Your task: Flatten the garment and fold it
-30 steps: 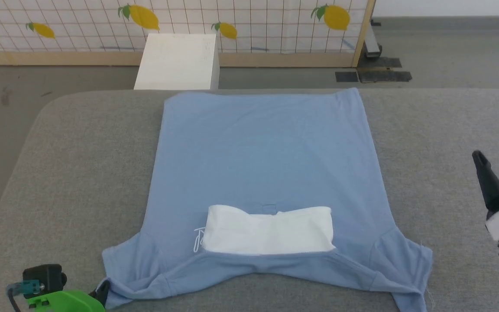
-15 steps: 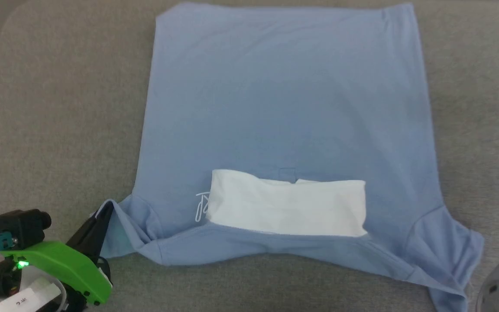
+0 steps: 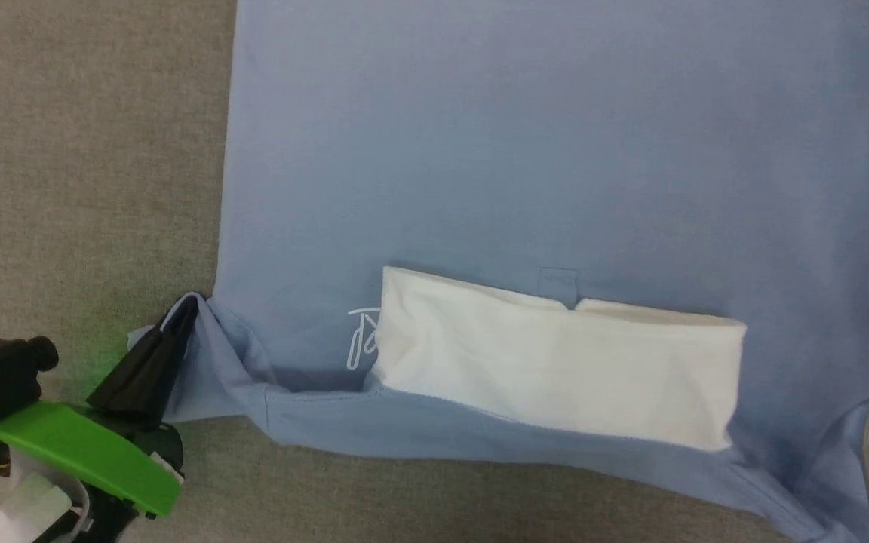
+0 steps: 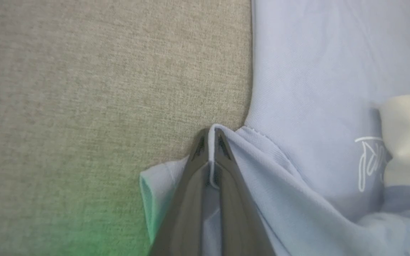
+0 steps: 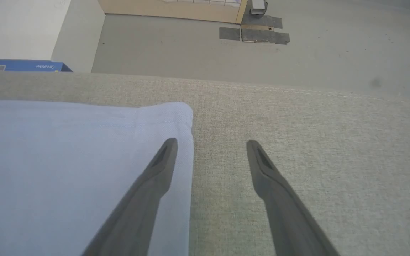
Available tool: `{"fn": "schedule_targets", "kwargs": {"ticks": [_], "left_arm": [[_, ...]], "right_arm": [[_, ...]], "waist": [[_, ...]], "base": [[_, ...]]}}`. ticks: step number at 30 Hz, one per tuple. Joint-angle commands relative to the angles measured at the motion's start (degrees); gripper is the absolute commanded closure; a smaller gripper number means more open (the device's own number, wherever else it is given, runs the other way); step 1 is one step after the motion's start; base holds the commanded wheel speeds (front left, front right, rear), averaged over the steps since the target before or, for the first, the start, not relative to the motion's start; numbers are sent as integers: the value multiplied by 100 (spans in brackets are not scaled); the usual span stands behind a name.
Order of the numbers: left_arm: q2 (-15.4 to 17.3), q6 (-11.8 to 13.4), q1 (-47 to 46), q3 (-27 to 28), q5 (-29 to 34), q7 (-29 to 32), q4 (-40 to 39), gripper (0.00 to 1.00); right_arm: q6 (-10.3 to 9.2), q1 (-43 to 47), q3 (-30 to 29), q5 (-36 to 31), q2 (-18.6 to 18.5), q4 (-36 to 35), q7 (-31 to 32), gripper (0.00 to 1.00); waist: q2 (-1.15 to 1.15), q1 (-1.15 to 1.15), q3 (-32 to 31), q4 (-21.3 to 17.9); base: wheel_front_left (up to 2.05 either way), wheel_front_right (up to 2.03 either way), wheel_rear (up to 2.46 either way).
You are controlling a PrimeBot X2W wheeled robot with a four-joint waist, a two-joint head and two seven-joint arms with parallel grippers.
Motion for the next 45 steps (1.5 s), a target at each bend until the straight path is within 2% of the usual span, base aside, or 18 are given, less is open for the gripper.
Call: {"fn": "schedule_targets", "kwargs": {"ticks": [1, 12, 13, 14, 17, 23, 30, 36, 39, 42, 45], "left_arm": [[58, 32, 35, 11, -31, 19, 3, 100], [103, 84, 186, 91, -115, 37, -207, 100], [97, 92, 190, 86, -116, 38, -196, 100], [94, 100, 192, 79, -112, 41, -182, 100], [81, 87, 143, 50, -135, 57, -42, 100], [39, 62, -29, -55, -108, 82, 294, 100], [-46, 164, -227, -293, 48, 196, 622, 100], [-241, 326, -283, -502, 153, 225, 901, 100], [-318, 434, -207, -570, 177, 243, 970, 100], [-380, 554, -120, -619, 202, 261, 1020, 100], [-434, 607, -68, -684, 222, 267, 1088, 100]], "right_arm": [[-6, -156, 75, -52, -32, 21, 64, 0], [-6, -300, 714, 6, -323, 406, 814, 0], [-6, -294, 745, 30, -337, 424, 920, 65], [-6, -289, 777, 52, -358, 419, 980, 100], [-6, -268, 728, 124, -404, 281, 1083, 100], [-6, -144, 586, 333, -450, 62, 777, 100], [-6, 377, 544, 903, -866, -275, 649, 100], [-6, 1646, 490, 1632, -1164, -781, 800, 100], [-6, 2390, 418, 1914, -1152, -1010, 805, 100], [-6, 3296, 294, 2094, -965, -1368, 782, 100], [-6, 4247, 142, 2189, -628, -1678, 698, 100]], "waist": [[21, -1, 544, 246], [21, -1, 658, 288], [21, -1, 636, 278], [21, -1, 612, 270], [21, -1, 400, 220], [21, -1, -295, 62], [21, -1, -1382, -254], [21, -1, -2283, -663], [21, -1, -2595, -869], [21, -1, -2799, -1017], [21, -1, -2927, -1070]], "base": [[0, 0, 0], [0, 0, 0], [0, 0, 0], [0, 0, 0], [0, 0, 0], [0, 0, 0], [0, 0, 0], [0, 0, 0], [0, 0, 0], [0, 0, 0], [0, 0, 0]]}}
